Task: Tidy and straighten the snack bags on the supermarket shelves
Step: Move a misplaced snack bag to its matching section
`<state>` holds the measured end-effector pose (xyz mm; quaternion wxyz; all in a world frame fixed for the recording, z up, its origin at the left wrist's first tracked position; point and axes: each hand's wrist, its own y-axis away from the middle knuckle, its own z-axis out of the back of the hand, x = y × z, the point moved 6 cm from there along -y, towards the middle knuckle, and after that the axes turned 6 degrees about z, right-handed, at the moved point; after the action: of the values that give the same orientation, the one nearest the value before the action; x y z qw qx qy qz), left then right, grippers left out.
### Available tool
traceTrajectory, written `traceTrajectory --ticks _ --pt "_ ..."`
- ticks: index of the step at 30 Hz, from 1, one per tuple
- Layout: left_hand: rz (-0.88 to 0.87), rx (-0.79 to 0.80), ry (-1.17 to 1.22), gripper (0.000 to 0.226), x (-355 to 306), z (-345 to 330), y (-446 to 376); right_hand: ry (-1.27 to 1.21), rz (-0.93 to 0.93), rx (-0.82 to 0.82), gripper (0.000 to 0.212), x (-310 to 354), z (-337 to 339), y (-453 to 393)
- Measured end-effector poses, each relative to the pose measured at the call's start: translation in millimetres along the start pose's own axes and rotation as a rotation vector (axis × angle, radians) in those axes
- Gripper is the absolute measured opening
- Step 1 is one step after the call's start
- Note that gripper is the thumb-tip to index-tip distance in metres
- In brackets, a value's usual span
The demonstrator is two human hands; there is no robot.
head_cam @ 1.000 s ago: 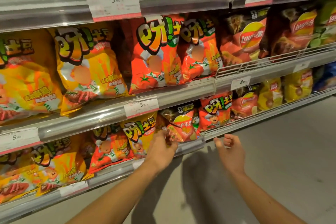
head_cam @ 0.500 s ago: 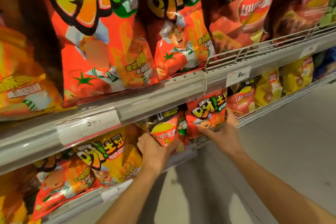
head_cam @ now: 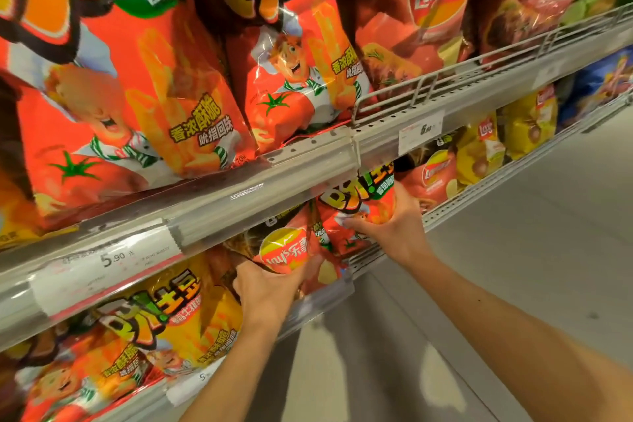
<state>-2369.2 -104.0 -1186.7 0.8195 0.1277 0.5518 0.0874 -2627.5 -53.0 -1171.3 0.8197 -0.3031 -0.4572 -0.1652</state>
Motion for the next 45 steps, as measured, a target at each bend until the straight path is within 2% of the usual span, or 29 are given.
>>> traceTrajectory --ticks 3,5,7,10,13,15,17,18,20,22,24,26,31,36,38,41,45 --pt "-0.052 0.012 0.102 0.08 -5 2 4 0.146 -0.019 -0.064 0.103 10 9 7" --pt "-0.059 0.003 0.134 0.071 -5 3 5 0.195 -0.038 -0.11 0.103 10 21 13" --pt "-0.063 -0.004 0.167 0.076 -4 1 6 0.169 -0.099 -0.143 0.099 3 35 22" --pt "-0.089 -0.037 0.217 0.094 -9 -5 10 0.009 -0.231 -0.219 0.087 -19 57 46" --pt "-0.142 -0.046 0.253 0.101 -15 -21 17 -0.137 -0.358 -0.317 0.08 -45 82 73" --pt "-0.146 -0.04 0.302 0.109 -20 -35 23 -0.16 -0.387 -0.331 0.078 -59 98 90" --pt "-0.153 -0.045 0.322 0.108 -24 -50 24 -0.188 -0.405 -0.341 0.076 -72 111 108" --pt "-0.152 -0.044 0.325 0.1 -28 -57 22 -0.204 -0.418 -0.344 0.075 -77 115 118" --pt "-0.139 -0.036 0.323 0.095 -37 -73 21 -0.215 -0.451 -0.333 0.072 -86 121 136" --pt "-0.15 -0.032 0.33 0.117 -46 -91 17 -0.242 -0.482 -0.309 0.071 -92 122 153" --pt "-0.185 -0.06 0.311 0.124 -56 -107 14 -0.242 -0.516 -0.292 0.081 -95 121 167" --pt "-0.193 -0.06 0.259 0.118 -60 -122 9 -0.239 -0.544 -0.254 0.087 -97 118 179" --pt "-0.231 -0.037 0.168 0.089 -50 -145 2 -0.252 -0.535 -0.098 0.082 -88 107 193" --pt "-0.22 -0.019 -0.033 0.082 -49 -146 -3 -0.266 -0.507 -0.028 0.089 -76 96 196" --pt "-0.203 0.027 -0.114 0.082 -51 -143 -4 -0.265 -0.487 0.006 0.093 -67 90 193" --pt "-0.242 0.125 -0.099 0.062 -50 -129 0 -0.27 -0.438 0.051 0.09 -47 80 186" --pt "-0.361 0.107 -0.057 0.049 -34 -83 18 -0.242 -0.345 0.098 0.086 -13 65 180"
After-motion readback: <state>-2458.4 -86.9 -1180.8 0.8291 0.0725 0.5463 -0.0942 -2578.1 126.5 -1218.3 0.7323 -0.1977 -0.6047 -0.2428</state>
